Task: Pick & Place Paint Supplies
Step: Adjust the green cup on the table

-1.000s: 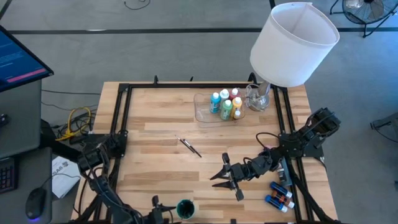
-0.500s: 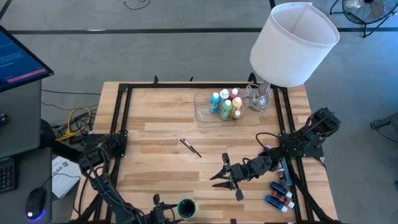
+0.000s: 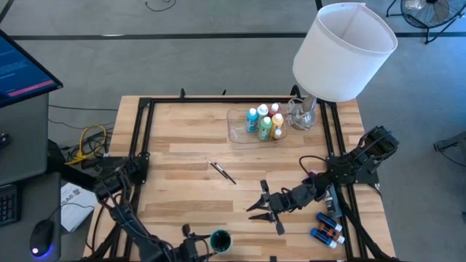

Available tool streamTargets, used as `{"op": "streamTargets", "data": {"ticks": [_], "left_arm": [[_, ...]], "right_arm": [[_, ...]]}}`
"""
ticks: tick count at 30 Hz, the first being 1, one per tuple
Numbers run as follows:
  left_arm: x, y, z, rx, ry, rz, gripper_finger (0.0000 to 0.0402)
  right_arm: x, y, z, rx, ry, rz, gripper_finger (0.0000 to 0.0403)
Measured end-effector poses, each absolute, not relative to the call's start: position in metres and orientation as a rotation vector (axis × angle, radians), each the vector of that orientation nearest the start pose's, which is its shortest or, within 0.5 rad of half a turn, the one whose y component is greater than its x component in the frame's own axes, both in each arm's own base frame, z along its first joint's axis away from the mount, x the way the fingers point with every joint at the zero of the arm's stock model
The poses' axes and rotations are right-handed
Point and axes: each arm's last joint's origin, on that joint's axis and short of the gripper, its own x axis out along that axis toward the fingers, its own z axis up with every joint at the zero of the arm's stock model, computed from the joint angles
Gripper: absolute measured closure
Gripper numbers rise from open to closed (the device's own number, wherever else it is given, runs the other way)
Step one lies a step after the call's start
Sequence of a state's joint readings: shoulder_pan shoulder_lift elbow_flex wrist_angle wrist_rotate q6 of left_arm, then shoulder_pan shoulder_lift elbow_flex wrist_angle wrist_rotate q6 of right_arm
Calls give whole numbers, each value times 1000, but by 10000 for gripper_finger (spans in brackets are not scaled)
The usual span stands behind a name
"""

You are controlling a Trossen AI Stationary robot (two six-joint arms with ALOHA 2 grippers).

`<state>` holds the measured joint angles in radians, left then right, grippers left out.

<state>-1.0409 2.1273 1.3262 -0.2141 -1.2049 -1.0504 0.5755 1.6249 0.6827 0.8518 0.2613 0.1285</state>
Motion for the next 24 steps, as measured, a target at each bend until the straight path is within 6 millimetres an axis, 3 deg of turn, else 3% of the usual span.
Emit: {"op": "streamTargets", "data": {"ticks": [24], "left_arm": [[250, -329, 126, -102, 299, 398, 215]], "right_arm": [[273, 168, 187, 94, 192, 298, 294]]}}
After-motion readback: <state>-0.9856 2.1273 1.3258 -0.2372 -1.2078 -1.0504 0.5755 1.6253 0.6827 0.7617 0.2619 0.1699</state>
